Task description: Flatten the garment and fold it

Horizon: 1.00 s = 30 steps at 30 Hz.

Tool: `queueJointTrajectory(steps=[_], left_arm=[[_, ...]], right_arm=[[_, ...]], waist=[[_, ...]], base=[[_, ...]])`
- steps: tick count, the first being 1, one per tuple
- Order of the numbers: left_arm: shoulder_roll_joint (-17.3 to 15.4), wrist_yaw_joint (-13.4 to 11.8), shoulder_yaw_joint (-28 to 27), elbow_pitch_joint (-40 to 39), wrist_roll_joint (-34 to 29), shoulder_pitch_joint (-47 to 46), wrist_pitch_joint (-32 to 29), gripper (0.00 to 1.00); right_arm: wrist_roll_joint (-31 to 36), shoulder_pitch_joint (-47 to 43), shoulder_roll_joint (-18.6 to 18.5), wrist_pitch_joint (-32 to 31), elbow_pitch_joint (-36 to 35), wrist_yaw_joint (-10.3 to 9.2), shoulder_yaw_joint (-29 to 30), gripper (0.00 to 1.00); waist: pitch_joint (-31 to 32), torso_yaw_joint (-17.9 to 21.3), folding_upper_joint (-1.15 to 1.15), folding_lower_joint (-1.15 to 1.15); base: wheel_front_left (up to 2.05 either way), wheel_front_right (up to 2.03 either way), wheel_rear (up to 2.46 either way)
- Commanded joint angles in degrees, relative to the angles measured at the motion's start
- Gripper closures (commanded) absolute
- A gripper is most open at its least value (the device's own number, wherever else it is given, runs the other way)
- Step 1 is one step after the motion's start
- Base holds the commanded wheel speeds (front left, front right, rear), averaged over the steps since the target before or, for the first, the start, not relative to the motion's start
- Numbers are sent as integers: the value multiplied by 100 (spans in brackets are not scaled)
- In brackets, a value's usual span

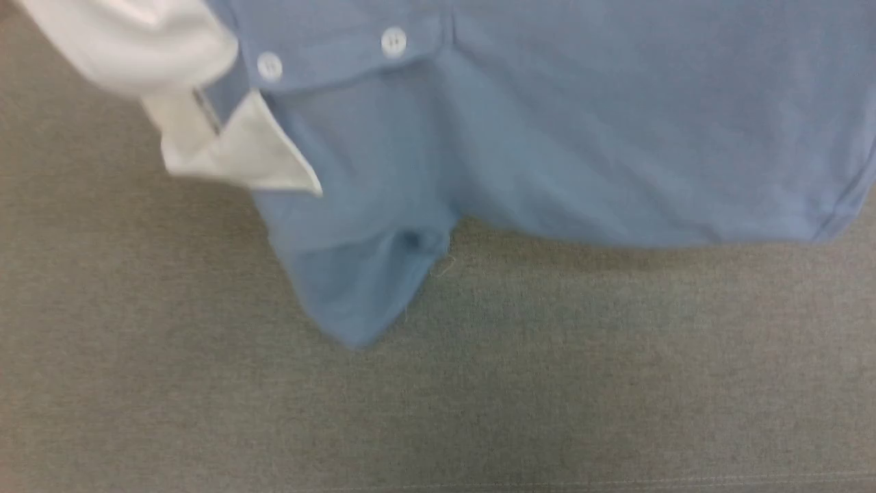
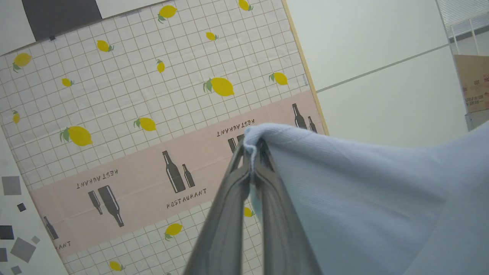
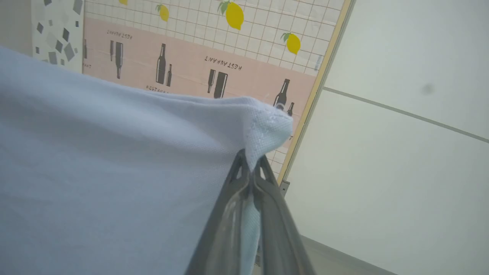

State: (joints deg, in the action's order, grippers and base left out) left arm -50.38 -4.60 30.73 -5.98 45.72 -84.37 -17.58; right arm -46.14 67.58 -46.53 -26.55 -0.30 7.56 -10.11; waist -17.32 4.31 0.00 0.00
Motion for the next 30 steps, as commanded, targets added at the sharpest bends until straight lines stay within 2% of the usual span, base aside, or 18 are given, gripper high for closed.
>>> queueJointTrajectory(steps=[1,5,8,12,18,24,30], left_arm=[[91,147,63,209,-147,-348,-37,100],[306,661,335,1028,-685,-1359,-47,100],[603,905,493,1798,-1034,-2169,71,100],[1011,1063,671,2853,-1433,-3157,433,100],[1487,1111,721,4126,-1749,-4194,1124,100],[1774,1168,935,4836,-1780,-4391,1524,100],[1855,1196,1207,5053,-1543,-3592,1779,100]], right_arm=[[77,252,-26,115,138,-8,-92,100],[237,967,-4,488,673,-8,-456,100],[360,1587,107,781,1235,-8,-740,100],[516,2368,324,1268,1987,-8,-1082,100],[500,3260,704,2051,2973,-8,-1422,100],[416,3592,893,2554,3661,-8,-1847,100],[252,3269,1025,2842,4088,-8,-2322,100]], waist=[[-773,232,0,0],[-1316,324,0,0],[-1682,377,0,0],[-2013,425,0,0],[-2304,430,0,0],[-2532,290,0,0],[-2525,88,0,0]], base=[[0,0,0],[0,0,0],[0,0,0],[0,0,0],[0,0,0],[0,0,0],[0,0,0]])
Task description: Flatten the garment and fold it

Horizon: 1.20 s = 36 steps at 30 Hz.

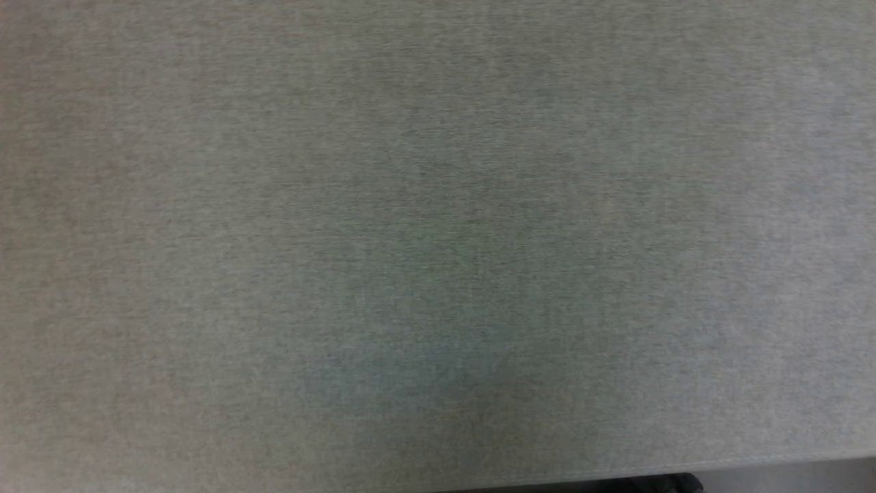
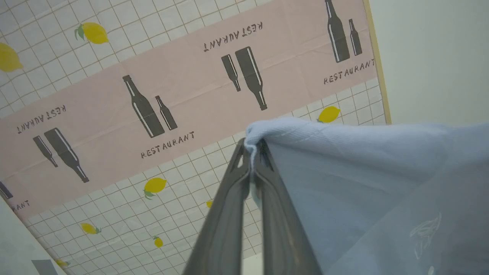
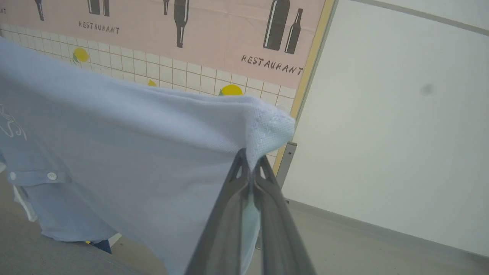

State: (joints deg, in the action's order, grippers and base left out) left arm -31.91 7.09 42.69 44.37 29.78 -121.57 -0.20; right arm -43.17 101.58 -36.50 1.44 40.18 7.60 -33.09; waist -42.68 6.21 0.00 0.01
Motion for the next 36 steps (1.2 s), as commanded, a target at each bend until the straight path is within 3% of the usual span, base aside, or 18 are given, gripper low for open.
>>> queueJointTrajectory(steps=[1,5,16,17,23,31,36], left_arm=[[13,29,34,20,102,296,75,100],[6,8,130,-76,315,1243,219,100],[-223,-441,593,-1302,918,4589,134,100],[-423,-524,803,-1875,1136,5553,-80,100],[-1131,-783,1241,-3125,1542,7259,-631,100],[-2104,-1511,1503,-4774,2079,8902,-994,100],[-2472,-1812,1707,-5533,2272,9537,-1155,100]], right_arm=[[-61,-221,40,85,85,-11,-94,100],[-147,-735,116,269,230,-11,-413,100],[-510,-2799,-37,528,-42,-11,-1214,100],[-677,-3544,-188,483,-256,-11,-1410,100],[-1047,-4885,-466,254,-689,-11,-1736,100],[-1098,-6070,-905,-287,-1256,-11,-2055,100],[-1347,-6698,-1202,-836,-1483,-11,-1972,100]], waist=[[34,-130,0,-1],[224,-243,0,-1],[1447,-531,0,-1],[1889,-596,0,-1],[2607,-640,0,-1],[3221,-678,0,-1],[3524,-693,0,-1]], base=[[0,0,0],[0,0,0],[0,0,0],[0,0,0],[0,0,0],[0,0,0],[0,0,0]])
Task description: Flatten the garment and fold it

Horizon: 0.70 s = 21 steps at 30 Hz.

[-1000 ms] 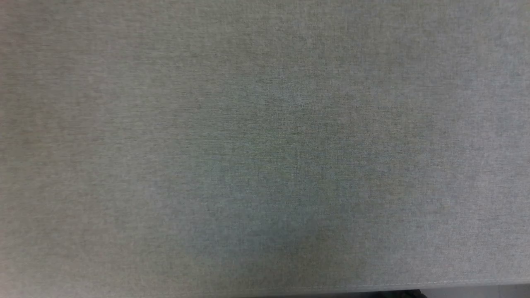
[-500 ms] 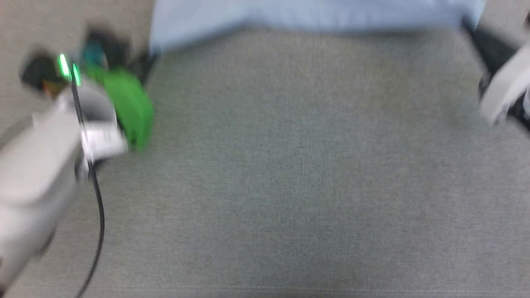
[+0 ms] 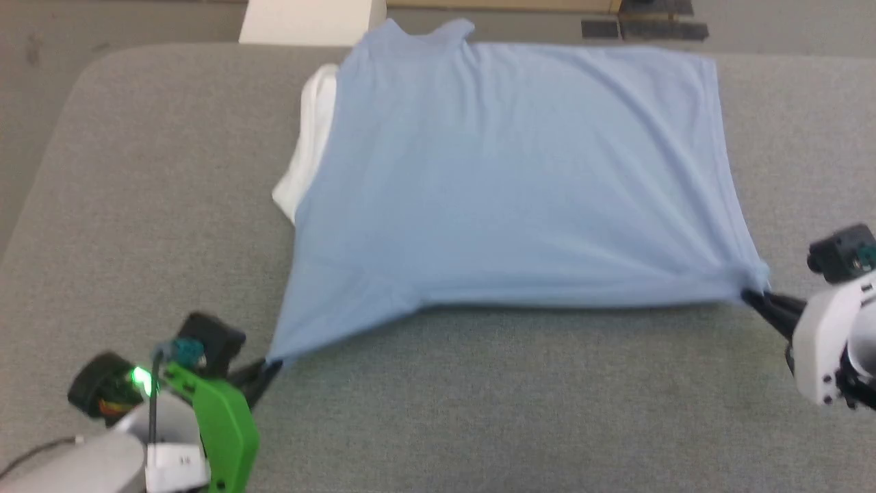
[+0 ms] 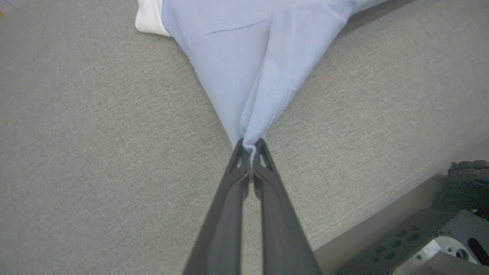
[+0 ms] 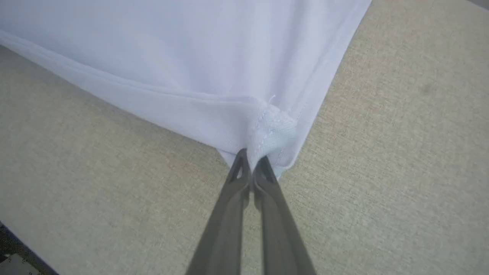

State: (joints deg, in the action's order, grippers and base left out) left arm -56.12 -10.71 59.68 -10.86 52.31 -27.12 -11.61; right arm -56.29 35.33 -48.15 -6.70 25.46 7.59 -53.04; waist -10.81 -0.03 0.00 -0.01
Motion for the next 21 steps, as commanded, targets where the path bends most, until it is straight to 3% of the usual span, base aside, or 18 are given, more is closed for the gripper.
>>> queueJointTrajectory(steps=[1,7,13,21], left_arm=[[-111,-76,53,-132,60,213,-32,100],[-313,-235,259,-532,341,759,-108,100],[-395,-242,512,-852,526,1115,-295,100],[-171,-344,355,-1004,440,911,-158,100]], right_arm=[[-105,-209,-114,-137,-68,-10,70,100],[-346,-942,-546,-705,-553,-10,274,100],[-599,-1704,-876,-1274,-997,-10,573,100],[-489,-2142,-720,-1104,-1453,-10,1421,100]], waist=[[388,-70,0,1],[620,-50,0,1],[720,-37,0,1],[581,41,0,1]], base=[[0,0,0],[0,0,0],[0,0,0],[0,0,0]])
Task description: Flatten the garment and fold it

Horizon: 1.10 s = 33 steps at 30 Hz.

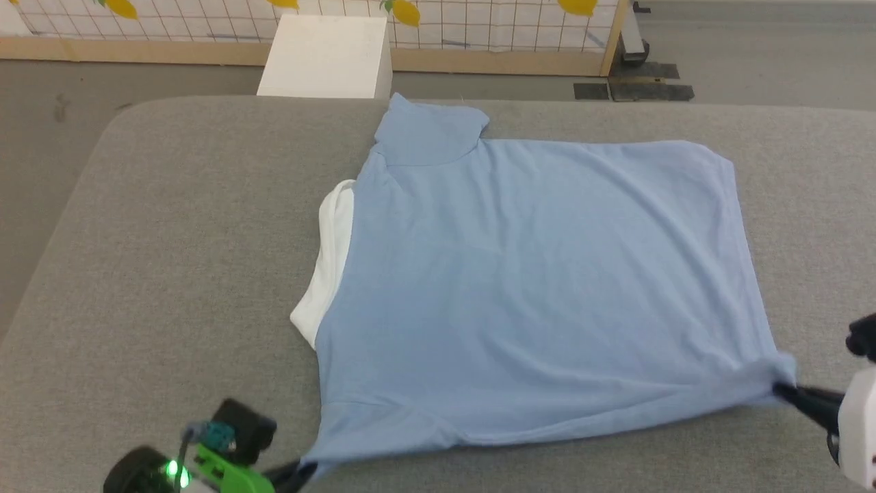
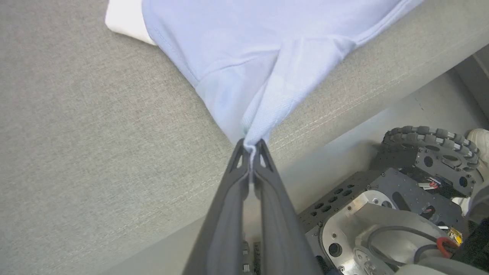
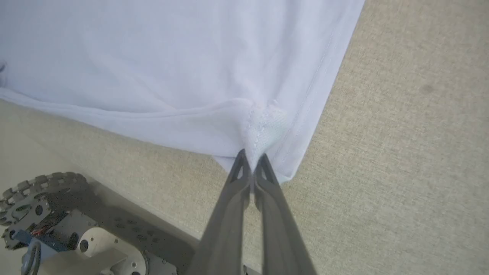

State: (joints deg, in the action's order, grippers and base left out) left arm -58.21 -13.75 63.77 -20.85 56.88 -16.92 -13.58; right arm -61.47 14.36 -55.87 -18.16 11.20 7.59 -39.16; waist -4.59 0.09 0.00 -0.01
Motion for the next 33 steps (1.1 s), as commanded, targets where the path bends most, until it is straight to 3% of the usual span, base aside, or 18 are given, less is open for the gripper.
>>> queueJointTrajectory(steps=[1,9,19,27,33], left_arm=[[72,-60,-119,-19,-24,-177,81,100],[376,-126,-778,-9,-241,-1027,480,100],[677,-87,-1284,622,-371,-1980,538,100],[879,35,-1365,1501,-420,-2416,478,100],[1090,212,-1122,2117,-608,-2628,287,100]], right_arm=[[53,-53,95,94,-85,-10,148,100],[464,-65,403,315,-340,-10,1166,100],[1245,107,1080,21,-349,-10,2248,100],[1804,550,1678,-291,-308,-10,2516,100],[2310,888,1981,-422,78,-10,2571,100]], waist=[[-74,41,0,1],[-546,162,0,1],[-1320,317,0,1],[-1798,418,0,1],[-1978,440,0,1]], base=[[0,0,0],[0,0,0],[0,0,0],[0,0,0],[0,0,0]])
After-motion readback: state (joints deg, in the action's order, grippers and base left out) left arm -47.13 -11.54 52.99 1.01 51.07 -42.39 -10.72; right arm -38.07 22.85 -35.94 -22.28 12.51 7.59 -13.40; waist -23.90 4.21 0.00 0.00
